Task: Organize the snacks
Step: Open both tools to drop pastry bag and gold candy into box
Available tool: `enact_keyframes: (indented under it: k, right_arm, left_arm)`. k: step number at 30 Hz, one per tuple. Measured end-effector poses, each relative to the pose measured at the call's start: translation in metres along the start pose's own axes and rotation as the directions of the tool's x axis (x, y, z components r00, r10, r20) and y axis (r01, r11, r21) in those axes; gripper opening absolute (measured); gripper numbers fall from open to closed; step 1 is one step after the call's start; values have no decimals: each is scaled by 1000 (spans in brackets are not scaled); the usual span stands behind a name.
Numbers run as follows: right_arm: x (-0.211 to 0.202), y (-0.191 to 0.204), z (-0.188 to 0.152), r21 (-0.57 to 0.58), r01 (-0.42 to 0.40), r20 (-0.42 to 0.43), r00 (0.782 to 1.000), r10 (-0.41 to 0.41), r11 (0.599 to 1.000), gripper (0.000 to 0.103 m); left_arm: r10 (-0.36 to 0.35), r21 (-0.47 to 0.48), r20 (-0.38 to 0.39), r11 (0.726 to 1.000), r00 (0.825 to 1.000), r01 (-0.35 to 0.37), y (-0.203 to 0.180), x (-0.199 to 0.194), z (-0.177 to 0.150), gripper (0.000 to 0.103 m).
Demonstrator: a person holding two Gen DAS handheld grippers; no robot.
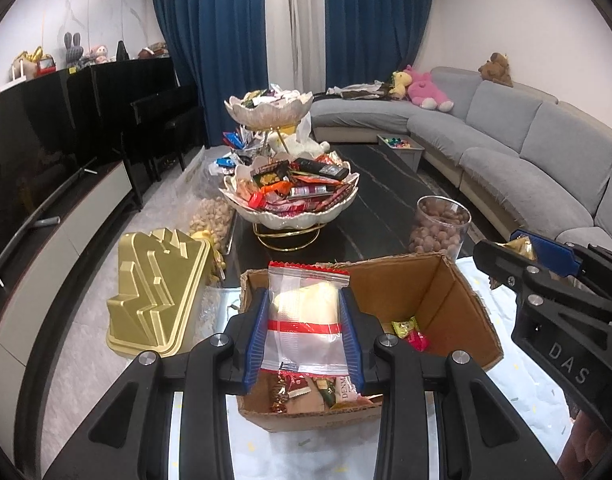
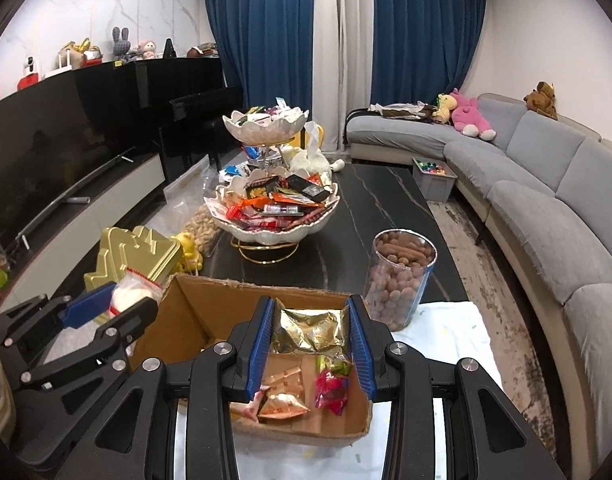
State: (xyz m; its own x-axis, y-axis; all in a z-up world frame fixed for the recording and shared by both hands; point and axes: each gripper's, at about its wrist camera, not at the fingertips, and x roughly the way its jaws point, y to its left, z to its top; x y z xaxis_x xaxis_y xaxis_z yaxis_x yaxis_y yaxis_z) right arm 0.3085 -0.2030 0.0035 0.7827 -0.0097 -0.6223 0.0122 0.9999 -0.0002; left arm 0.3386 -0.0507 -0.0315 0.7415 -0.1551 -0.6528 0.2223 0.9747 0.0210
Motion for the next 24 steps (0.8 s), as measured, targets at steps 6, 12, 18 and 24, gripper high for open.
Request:
enact_keyframes:
  k: [6,12,18,24]
  right_arm:
    - [17,-2,0,20,5,-27,1000,-5,1000,38]
    - [34,-2,-4,42,11,-54,999,-9,999,38]
    - [54,-3,-8,51,15,-83,996,-10,999,38]
    - [69,-2,-12,57,13,-112,994,-6,998,38]
  left_arm:
    - [0,-28,-25,1000,1000,-1,2,18,1,34]
    - [8,-57,-52,998,999,-11,6,35,-3,34]
    - [7,-74,-76,997,997,-13,9,52,-8,34]
    - [2,-82,-99,997,995,-10,11,65,-13,34]
